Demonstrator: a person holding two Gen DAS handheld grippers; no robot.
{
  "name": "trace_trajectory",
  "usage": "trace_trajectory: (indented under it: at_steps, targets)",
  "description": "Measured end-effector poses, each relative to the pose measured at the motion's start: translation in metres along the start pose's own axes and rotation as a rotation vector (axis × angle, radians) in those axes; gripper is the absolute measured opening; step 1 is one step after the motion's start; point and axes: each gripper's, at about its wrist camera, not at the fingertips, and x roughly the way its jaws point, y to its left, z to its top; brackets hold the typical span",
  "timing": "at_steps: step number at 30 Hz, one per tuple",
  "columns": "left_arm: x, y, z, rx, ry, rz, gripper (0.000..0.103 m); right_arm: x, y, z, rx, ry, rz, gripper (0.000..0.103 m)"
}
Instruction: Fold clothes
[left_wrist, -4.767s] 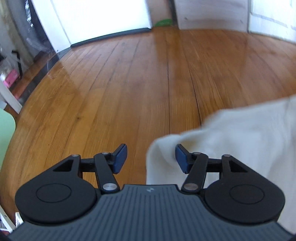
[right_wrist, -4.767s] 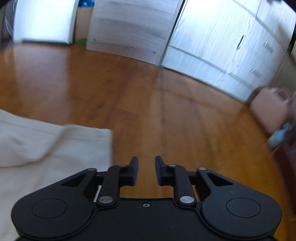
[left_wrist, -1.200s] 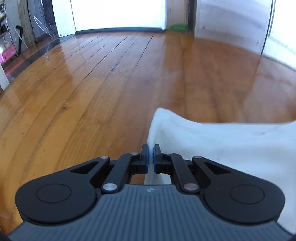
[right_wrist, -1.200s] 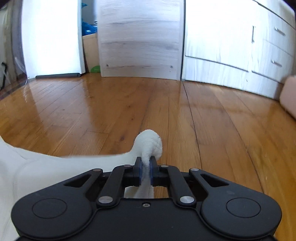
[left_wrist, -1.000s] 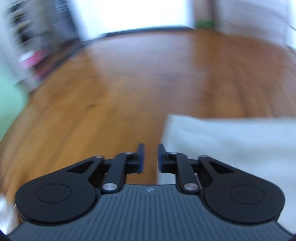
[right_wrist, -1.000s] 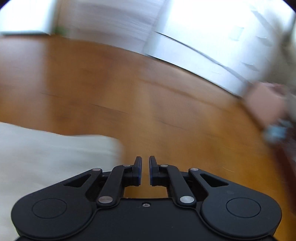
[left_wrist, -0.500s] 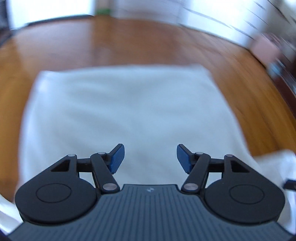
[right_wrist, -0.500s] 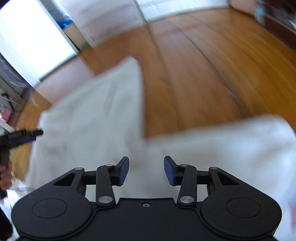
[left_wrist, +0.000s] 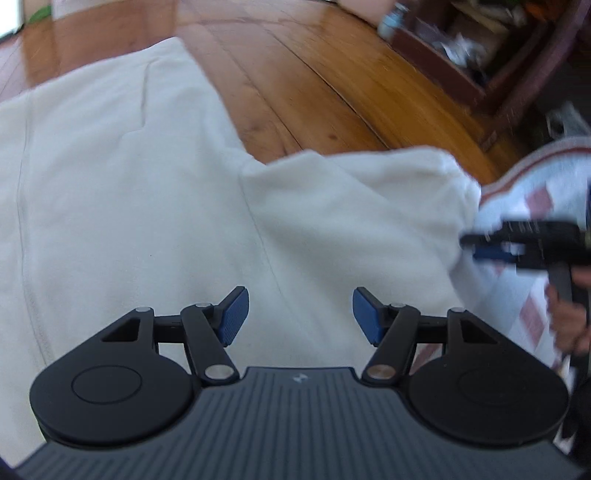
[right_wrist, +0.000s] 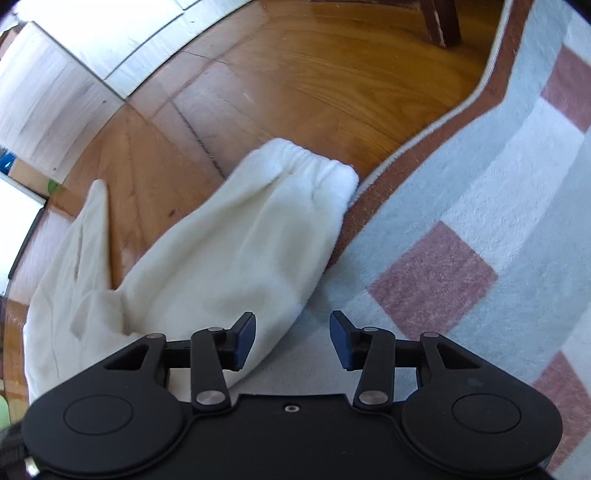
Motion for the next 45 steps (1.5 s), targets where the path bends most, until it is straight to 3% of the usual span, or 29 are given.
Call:
trace_trajectory:
  at_steps: [2, 5, 6, 7, 8, 11, 14, 16, 19, 23, 27, 30, 32, 33, 34, 35, 36, 37, 38, 40, 41, 42, 43, 44, 45]
  targets:
    - [-0.001, -0.005, -0.005, 0.033, 0.01, 0.017, 0.062, 0.002, 0.006, -0.004, -0.01, -0.047, 0.005, 0.06]
    - [-0.002, 0.0, -0.011, 0.014, 0.02, 0.003, 0.063, 0.008, 0.018, -0.007, -0.091, -0.124, -0.012, 0.061]
    - [-0.002, 0.003, -0.011, 0.002, 0.024, 0.0, 0.063, 0.011, 0.022, -0.008, -0.13, -0.15, -0.024, 0.055]
    - [-0.002, 0.006, -0.012, -0.01, 0.027, -0.002, 0.063, 0.015, 0.029, -0.008, -0.19, -0.172, -0.054, 0.017]
    - [-0.003, 0.007, -0.012, -0.01, 0.026, 0.005, 0.063, 0.015, 0.036, -0.007, -0.253, -0.191, -0.088, 0.009]
    - [-0.007, 0.008, -0.011, -0.001, 0.018, 0.013, 0.063, -0.006, 0.052, -0.005, -0.394, -0.343, -0.155, 0.008]
    - [-0.011, 0.007, -0.009, 0.015, 0.011, -0.008, 0.063, -0.052, 0.058, 0.009, -0.482, -0.512, -0.291, 0.008]
    - [-0.008, 0.003, -0.01, 0.027, 0.018, -0.027, 0.063, -0.078, 0.044, 0.025, -0.489, -0.572, -0.374, 0.008]
    - [0.0, -0.002, -0.012, 0.046, 0.039, -0.055, 0.063, -0.094, 0.011, 0.051, -0.483, -0.549, -0.424, 0.008]
    - [0.013, -0.016, -0.018, 0.094, 0.096, -0.112, 0.063, -0.07, -0.02, 0.064, -0.502, -0.415, -0.414, 0.011]
    - [0.013, -0.03, -0.026, 0.154, 0.168, -0.22, 0.067, -0.05, -0.038, 0.067, -0.376, -0.347, -0.389, 0.014]
    - [0.012, -0.037, -0.038, 0.222, 0.199, -0.203, 0.072, -0.045, -0.058, 0.068, -0.148, -0.299, -0.294, 0.047]
    - [0.015, -0.037, -0.044, 0.229, 0.216, -0.186, 0.073, -0.04, -0.073, 0.065, 0.009, -0.268, -0.193, 0.061]
    - [0.016, -0.037, -0.046, 0.228, 0.222, -0.179, 0.073, -0.035, -0.079, 0.064, 0.072, -0.247, -0.149, 0.061]
    - [0.014, -0.035, -0.046, 0.232, 0.212, -0.174, 0.068, -0.026, -0.081, 0.065, 0.101, -0.217, -0.129, 0.061]
    - [0.012, -0.033, -0.046, 0.236, 0.202, -0.17, 0.061, -0.019, -0.079, 0.067, 0.093, -0.206, -0.125, 0.054]
    - [0.01, -0.032, -0.047, 0.24, 0.191, -0.165, 0.037, -0.019, -0.071, 0.07, 0.039, -0.24, -0.134, 0.014]
    - [0.009, -0.03, -0.047, 0.244, 0.181, -0.161, 0.024, -0.018, -0.063, 0.073, -0.015, -0.275, -0.144, 0.01]
    - [0.004, -0.025, -0.044, 0.237, 0.183, -0.178, 0.022, -0.02, -0.055, 0.076, -0.07, -0.319, -0.15, 0.01]
    - [-0.002, -0.007, -0.039, 0.154, 0.202, -0.272, 0.02, -0.041, -0.036, 0.082, -0.188, -0.475, -0.137, 0.008]
    - [-0.001, 0.001, -0.037, 0.11, 0.22, -0.324, 0.02, -0.046, -0.031, 0.086, -0.216, -0.509, -0.14, 0.008]
    - [-0.001, 0.007, -0.038, 0.079, 0.241, -0.354, 0.021, -0.043, -0.029, 0.091, -0.239, -0.511, -0.18, 0.01]
    - [-0.001, 0.01, -0.039, 0.062, 0.255, -0.353, 0.03, -0.032, -0.029, 0.095, -0.267, -0.498, -0.281, 0.017]
    - [0.0, 0.01, -0.042, 0.059, 0.269, -0.337, 0.036, -0.02, -0.029, 0.099, -0.294, -0.478, -0.391, 0.036]
    - [0.001, 0.008, -0.045, 0.07, 0.278, -0.326, 0.044, -0.007, -0.029, 0.099, -0.316, -0.44, -0.507, 0.045]
